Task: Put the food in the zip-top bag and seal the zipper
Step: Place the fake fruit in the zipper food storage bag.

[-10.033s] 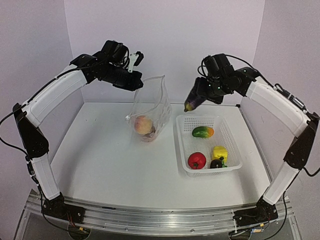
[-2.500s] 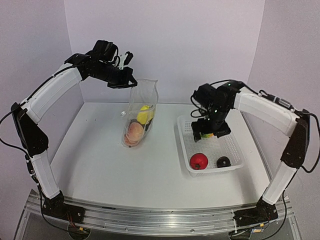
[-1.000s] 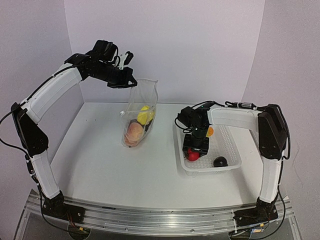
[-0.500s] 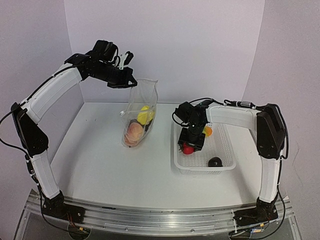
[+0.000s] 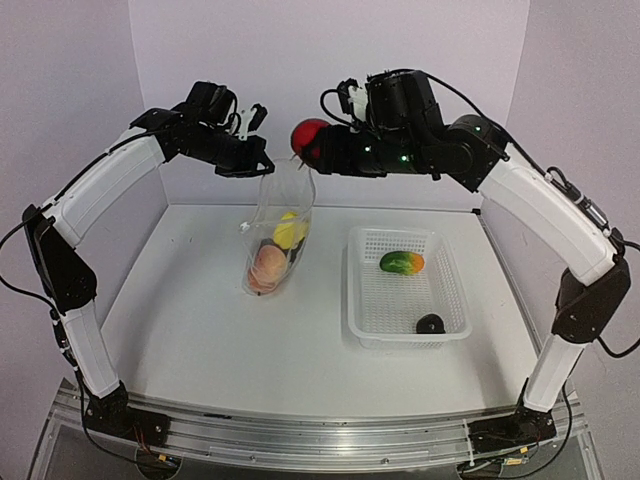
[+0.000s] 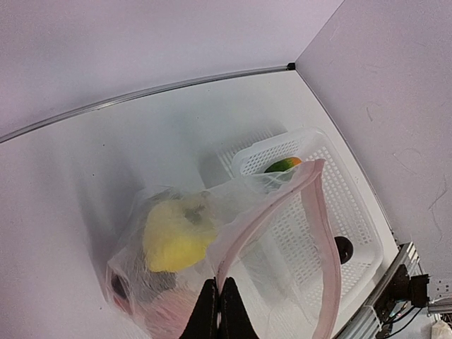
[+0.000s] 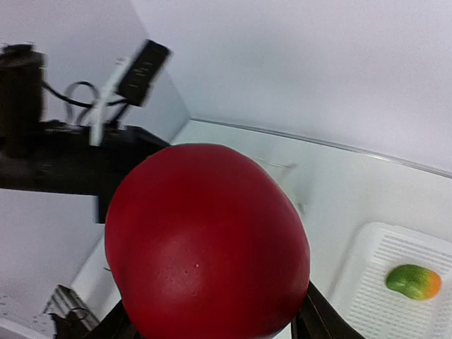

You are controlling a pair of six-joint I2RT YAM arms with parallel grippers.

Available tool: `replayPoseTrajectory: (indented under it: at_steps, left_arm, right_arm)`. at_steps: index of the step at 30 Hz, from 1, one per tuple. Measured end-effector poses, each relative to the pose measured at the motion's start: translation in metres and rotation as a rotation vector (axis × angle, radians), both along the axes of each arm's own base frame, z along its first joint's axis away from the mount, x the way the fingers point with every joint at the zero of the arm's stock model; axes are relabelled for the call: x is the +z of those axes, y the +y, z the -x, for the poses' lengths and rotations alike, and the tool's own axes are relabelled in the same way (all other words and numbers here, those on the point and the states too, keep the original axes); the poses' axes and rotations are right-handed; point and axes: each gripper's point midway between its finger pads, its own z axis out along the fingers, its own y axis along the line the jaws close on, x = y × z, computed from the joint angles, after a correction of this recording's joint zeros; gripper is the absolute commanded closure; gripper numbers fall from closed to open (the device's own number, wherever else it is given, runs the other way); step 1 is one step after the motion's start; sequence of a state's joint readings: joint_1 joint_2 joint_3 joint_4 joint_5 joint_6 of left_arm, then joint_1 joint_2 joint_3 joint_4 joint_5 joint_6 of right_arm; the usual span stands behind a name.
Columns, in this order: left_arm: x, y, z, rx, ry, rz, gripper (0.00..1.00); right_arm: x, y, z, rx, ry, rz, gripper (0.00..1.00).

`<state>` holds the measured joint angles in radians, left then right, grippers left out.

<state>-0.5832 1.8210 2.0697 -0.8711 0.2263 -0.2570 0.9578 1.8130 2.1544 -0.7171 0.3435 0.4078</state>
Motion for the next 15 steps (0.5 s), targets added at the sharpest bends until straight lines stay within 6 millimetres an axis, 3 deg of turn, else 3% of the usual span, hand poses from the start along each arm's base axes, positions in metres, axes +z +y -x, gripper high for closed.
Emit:
replayPoseTrajectory:
  at_steps: [2, 5, 12, 15]
  left_arm:
    - [0.0, 0.0, 0.0, -0.001, -0.003, -0.003, 1.0]
    - [0.0, 0.001, -0.001, -0.004, -0.01, -0.01, 1.0]
    - [0.007, 0.002, -0.002, -0.011, -0.047, -0.021, 1.0]
    - [0.01, 0.001, -0.002, -0.018, -0.056, -0.017, 1.0]
  right_arm:
    - [0.015, 0.018, 0.009, 0.061, -0.02, -0.066, 0.7]
    - [0.009, 0.035, 0.0, 0.08, -0.007, -0.103, 0.7]
    - [-0.07, 0.069, -0.023, 0.078, 0.148, -0.064, 0.71]
    - [-0.089, 0.075, -0.024, 0.073, 0.189, -0.052, 0.61]
